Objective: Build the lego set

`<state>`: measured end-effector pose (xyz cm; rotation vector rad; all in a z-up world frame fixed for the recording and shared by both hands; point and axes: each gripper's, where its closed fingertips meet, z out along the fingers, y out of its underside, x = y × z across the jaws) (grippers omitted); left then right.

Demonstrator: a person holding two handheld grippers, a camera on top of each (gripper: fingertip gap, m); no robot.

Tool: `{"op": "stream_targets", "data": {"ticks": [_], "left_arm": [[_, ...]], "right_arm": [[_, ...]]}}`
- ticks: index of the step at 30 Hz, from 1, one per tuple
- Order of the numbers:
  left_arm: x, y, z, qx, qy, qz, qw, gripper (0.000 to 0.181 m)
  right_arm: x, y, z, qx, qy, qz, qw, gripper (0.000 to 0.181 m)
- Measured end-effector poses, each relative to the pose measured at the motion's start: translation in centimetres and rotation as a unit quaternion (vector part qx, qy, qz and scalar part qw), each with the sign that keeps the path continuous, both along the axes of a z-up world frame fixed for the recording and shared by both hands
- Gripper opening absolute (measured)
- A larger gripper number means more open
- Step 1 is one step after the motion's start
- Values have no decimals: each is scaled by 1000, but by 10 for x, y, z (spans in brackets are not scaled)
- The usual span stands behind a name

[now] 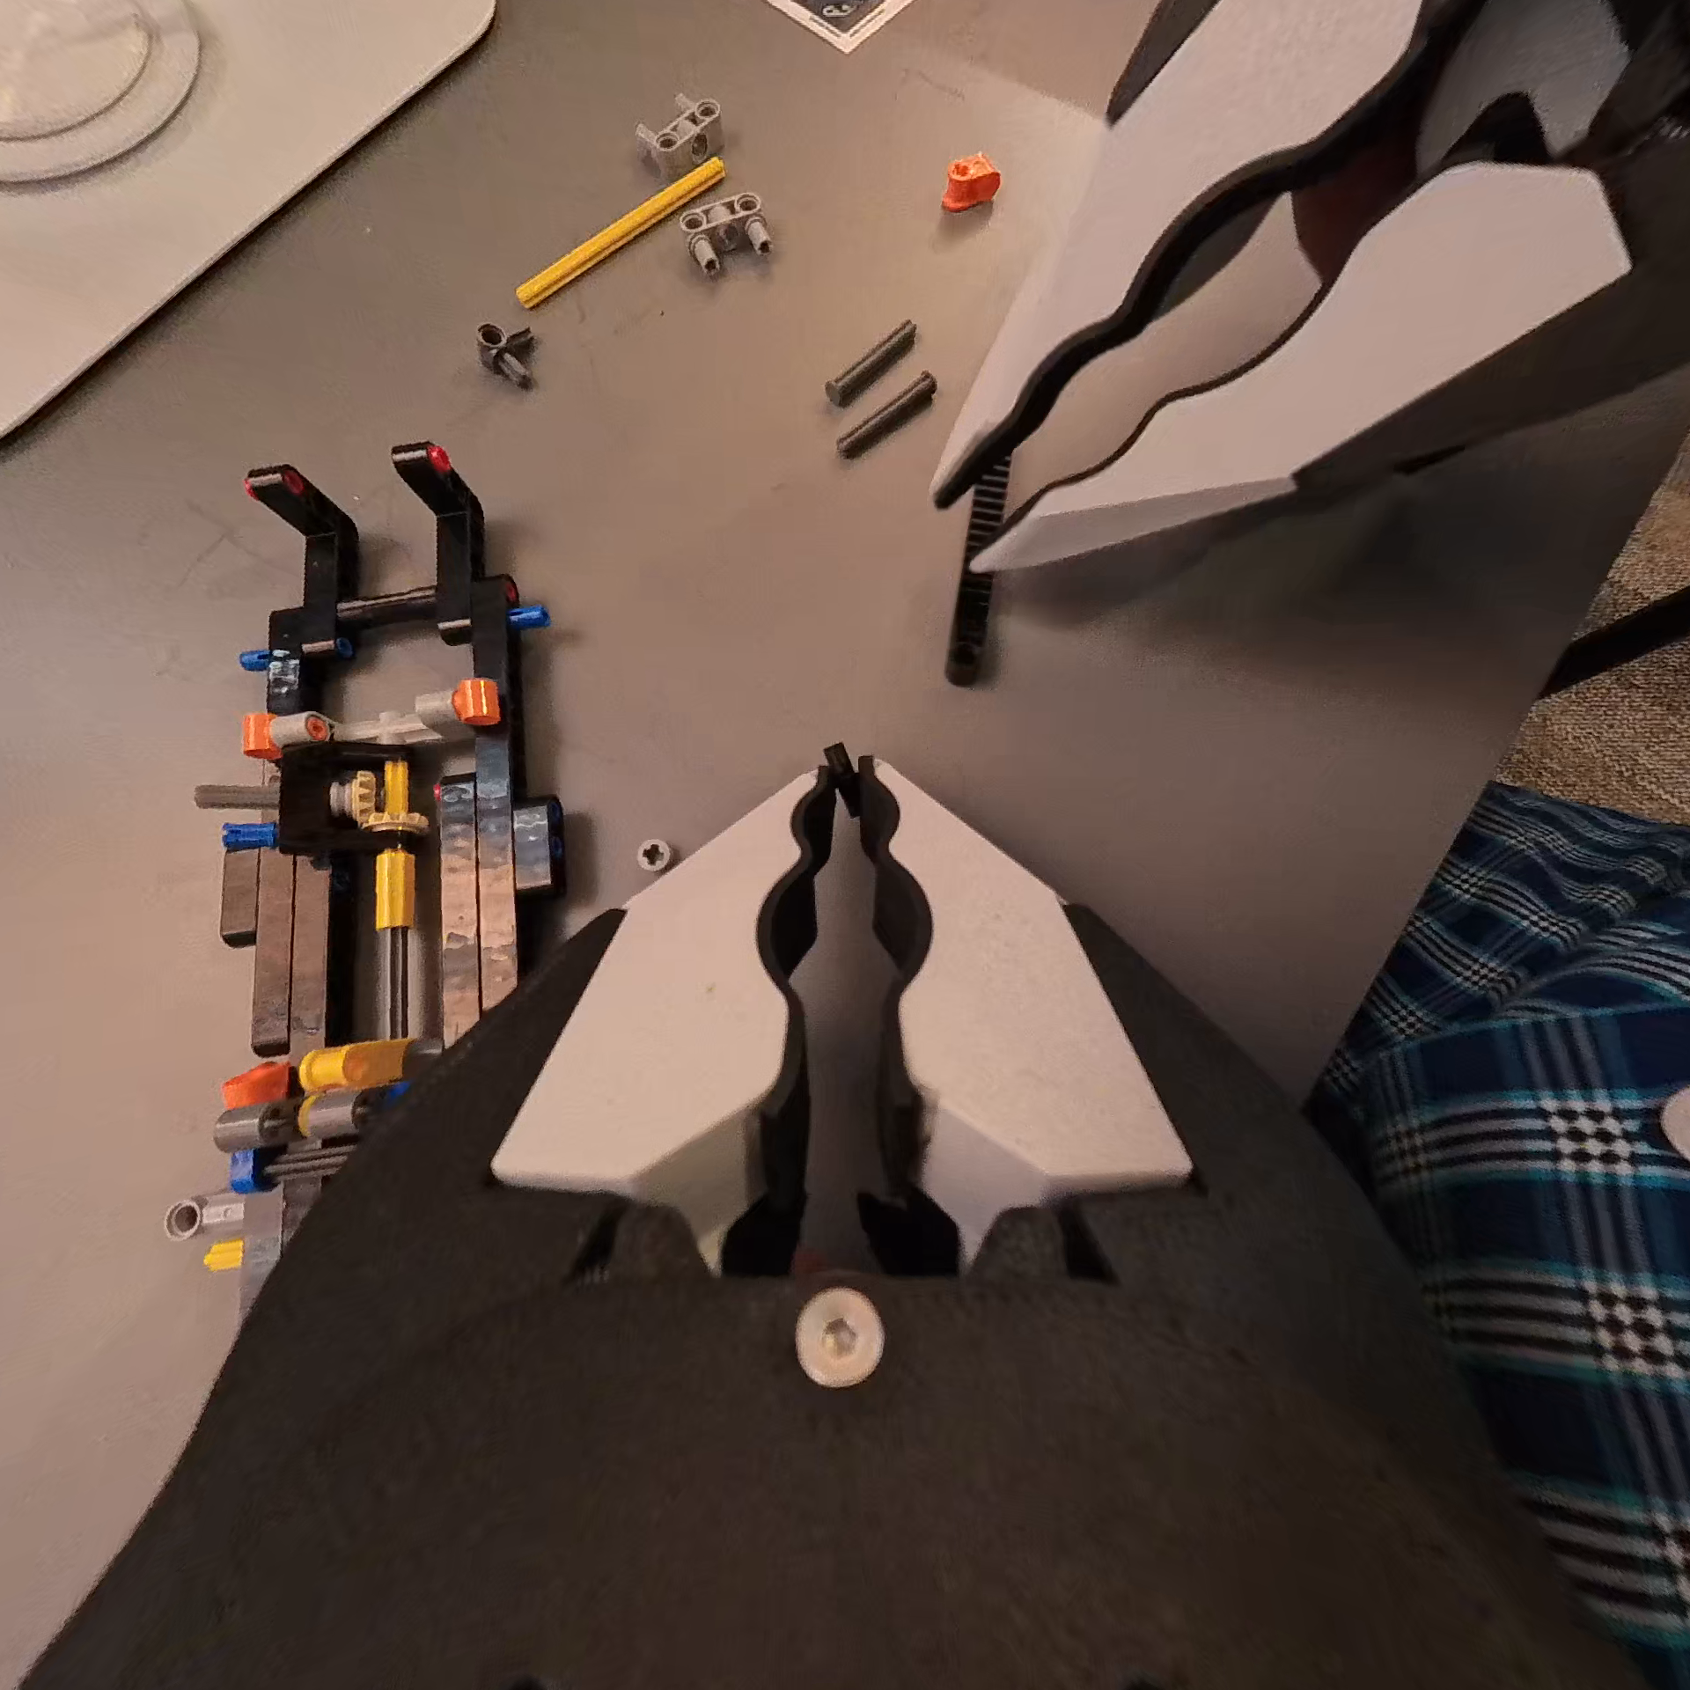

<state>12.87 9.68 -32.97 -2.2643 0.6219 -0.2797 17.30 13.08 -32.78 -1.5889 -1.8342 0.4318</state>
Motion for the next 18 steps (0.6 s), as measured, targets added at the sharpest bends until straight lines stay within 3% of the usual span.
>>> {"op": "stream_targets", "data": {"ticks": [8, 14, 18], "left_arm": [[-7, -1, 0, 0, -5, 12, 1000, 4], [-8, -6, -2, -4, -8, 15, 1000, 3], [-10, -8, 0, 2, -5, 18, 1000, 3]], "right_arm": [[15, 1, 5, -58, 22, -6, 998, 16], [21, 3, 1, -24, 13, 37, 999, 15], [15, 1, 1, 33, 3, 101, 994, 15]]}}
